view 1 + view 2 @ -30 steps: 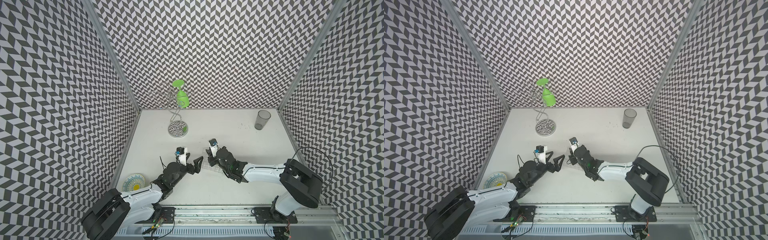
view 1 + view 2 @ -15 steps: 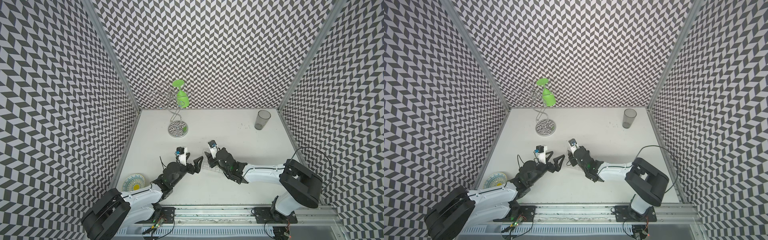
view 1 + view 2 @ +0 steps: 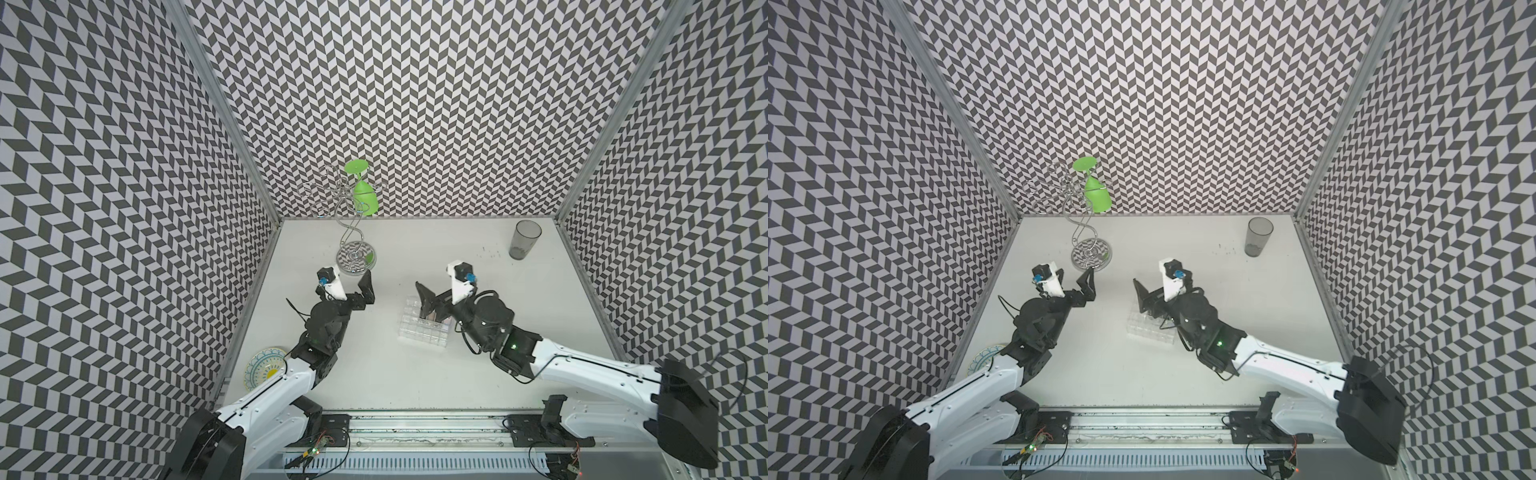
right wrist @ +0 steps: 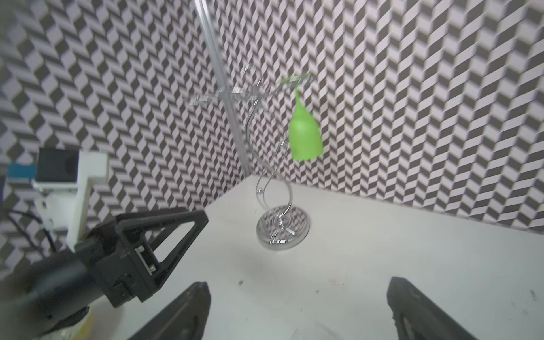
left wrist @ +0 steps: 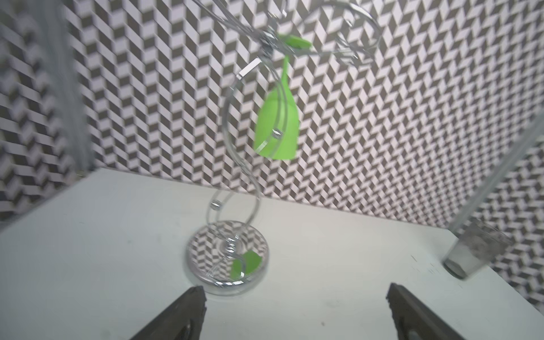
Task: Arrange the lipsticks in the organizer
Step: Place the lipstick in the storage box, then reset both arms
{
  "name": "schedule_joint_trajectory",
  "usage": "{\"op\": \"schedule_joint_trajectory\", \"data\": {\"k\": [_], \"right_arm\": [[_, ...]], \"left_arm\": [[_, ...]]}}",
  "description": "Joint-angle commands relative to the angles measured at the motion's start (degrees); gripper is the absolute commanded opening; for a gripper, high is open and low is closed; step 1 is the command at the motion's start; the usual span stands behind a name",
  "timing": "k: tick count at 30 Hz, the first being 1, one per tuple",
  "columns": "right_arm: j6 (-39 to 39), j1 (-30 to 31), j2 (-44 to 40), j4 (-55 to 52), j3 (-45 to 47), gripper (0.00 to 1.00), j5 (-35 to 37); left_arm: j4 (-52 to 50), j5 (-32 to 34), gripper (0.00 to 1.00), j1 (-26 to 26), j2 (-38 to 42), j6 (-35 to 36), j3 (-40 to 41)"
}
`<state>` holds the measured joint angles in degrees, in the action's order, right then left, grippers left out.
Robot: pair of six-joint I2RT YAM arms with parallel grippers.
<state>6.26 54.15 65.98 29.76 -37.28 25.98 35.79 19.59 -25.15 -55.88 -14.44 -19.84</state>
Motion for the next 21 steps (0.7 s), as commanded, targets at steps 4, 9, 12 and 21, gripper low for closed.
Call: {"op": "schedule_joint_trajectory", "data": {"k": [4, 9, 12, 21], "right_arm": [[-9.6, -11.0, 4.6, -6.3, -2.4, 1.0, 7.0], [-12.2, -26.0, 8.2, 1.1, 6.4, 1.0, -4.4], [-12.5, -29.8, 11.0, 5.0, 9.0, 1.0, -2.0], [-18.7, -39.1, 16.5, 25.7, 17.4, 1.0, -16.7]], "left_arm": [[11.4, 9.4, 0.99, 7.8, -2.9, 9.3, 7.3], [9.7, 6.1, 0.99, 10.8, -2.1, 13.7, 6.5], [16.3, 1.7, 0.99, 15.2, -5.5, 13.6, 10.0], [24.8, -0.6, 1.0, 19.1, -20.5, 10.2, 7.0]]}}
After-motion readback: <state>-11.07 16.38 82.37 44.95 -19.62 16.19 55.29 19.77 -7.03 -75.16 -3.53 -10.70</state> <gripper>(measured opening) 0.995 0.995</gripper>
